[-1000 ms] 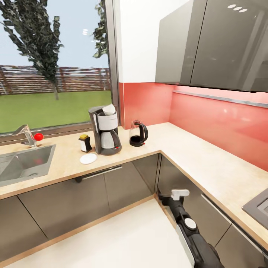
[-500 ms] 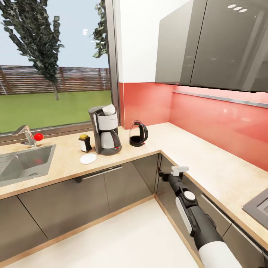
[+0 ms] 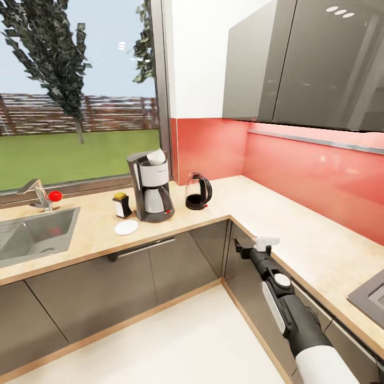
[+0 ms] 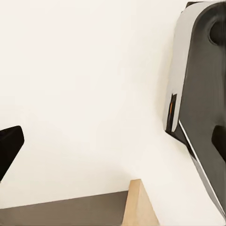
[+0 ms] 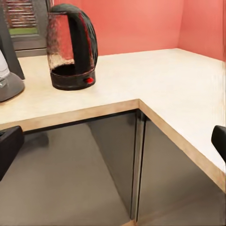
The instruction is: Set up a coffee station on the kitchen countertop: keep the coffee maker on the countertop, move the bottle of coffee from the kitchen shelf to the counter next to the coffee maker, place a paper coffee filter on top of the coffee maker, put the saucer next to the coffee maker with the coffee cup on the saucer, and place the electric kettle next to the coffee maker.
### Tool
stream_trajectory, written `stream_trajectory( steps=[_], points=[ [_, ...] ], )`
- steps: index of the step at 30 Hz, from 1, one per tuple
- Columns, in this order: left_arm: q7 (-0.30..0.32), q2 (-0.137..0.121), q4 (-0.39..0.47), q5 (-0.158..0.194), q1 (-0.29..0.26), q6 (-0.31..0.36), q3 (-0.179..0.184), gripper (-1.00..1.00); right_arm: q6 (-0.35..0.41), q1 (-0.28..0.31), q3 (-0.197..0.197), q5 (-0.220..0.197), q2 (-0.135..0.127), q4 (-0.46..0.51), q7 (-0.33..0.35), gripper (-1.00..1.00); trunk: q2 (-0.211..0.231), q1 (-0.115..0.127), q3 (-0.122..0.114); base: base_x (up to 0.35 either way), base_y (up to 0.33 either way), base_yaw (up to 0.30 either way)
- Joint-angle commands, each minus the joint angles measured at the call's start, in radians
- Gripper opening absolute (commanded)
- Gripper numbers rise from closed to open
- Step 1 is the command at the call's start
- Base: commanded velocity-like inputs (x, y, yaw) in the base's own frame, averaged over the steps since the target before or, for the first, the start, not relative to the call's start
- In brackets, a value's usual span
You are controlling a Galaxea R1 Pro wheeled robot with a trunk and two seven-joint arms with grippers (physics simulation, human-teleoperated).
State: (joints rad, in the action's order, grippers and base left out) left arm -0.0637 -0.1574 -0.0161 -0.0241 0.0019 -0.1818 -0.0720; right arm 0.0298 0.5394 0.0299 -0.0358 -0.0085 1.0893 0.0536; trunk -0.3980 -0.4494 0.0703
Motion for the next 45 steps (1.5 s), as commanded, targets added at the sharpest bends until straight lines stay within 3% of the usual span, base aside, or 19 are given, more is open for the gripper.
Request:
stream_trajectory(
  steps=[1, 5, 10, 15, 16, 26, 34, 45],
  points=[
    [0.005, 0.000, 0.000, -0.009, 0.005, -0.011, -0.001, 1.00, 0.004, 0.001, -0.005, -0.004, -0.006, 0.002, 0.007, 1.00, -0.002, -0.001, 0.002, 0.000, 0.000, 0.000],
    [0.027, 0.002, 0.018, -0.031, 0.020, -0.034, 0.022, 1.00, 0.007, 0.001, -0.016, -0.005, -0.029, 0.011, 0.030, 1.00, -0.002, -0.001, 0.002, 0.000, 0.000, 0.000],
    [0.055, 0.011, 0.047, -0.060, 0.018, -0.062, 0.020, 1.00, 0.011, 0.001, -0.013, -0.006, -0.057, 0.039, 0.058, 1.00, -0.002, -0.001, 0.002, 0.000, 0.000, 0.000],
    [0.083, 0.020, 0.075, -0.088, 0.018, -0.090, 0.013, 1.00, 0.013, 0.001, -0.019, -0.006, -0.058, 0.058, 0.086, 1.00, -0.002, -0.001, 0.004, 0.000, 0.000, 0.056],
    [0.202, 0.021, 0.187, -0.092, 0.018, -0.212, 0.013, 1.00, 0.015, 0.001, -0.020, -0.006, -0.059, 0.059, 0.330, 1.00, -0.002, -0.001, 0.004, 0.000, 0.000, 0.141],
    [0.201, 0.021, 0.189, -0.088, 0.019, -0.211, 0.011, 1.00, 0.041, 0.001, -0.022, -0.004, -0.059, 0.067, 0.330, 1.00, -0.002, -0.001, 0.015, 0.000, 0.000, 0.171],
    [0.200, 0.016, 0.183, -0.065, 0.019, -0.211, 0.011, 1.00, 0.042, 0.001, -0.022, -0.004, -0.059, 0.069, 0.330, 1.00, -0.002, -0.001, 0.024, 0.014, -0.001, 0.181],
    [0.194, 0.014, 0.182, -0.053, 0.021, -0.211, 0.012, 1.00, 0.042, 0.001, -0.022, -0.004, -0.061, 0.069, 0.330, 1.00, -0.002, -0.001, 0.037, 0.193, -0.120, 0.181]
  ],
)
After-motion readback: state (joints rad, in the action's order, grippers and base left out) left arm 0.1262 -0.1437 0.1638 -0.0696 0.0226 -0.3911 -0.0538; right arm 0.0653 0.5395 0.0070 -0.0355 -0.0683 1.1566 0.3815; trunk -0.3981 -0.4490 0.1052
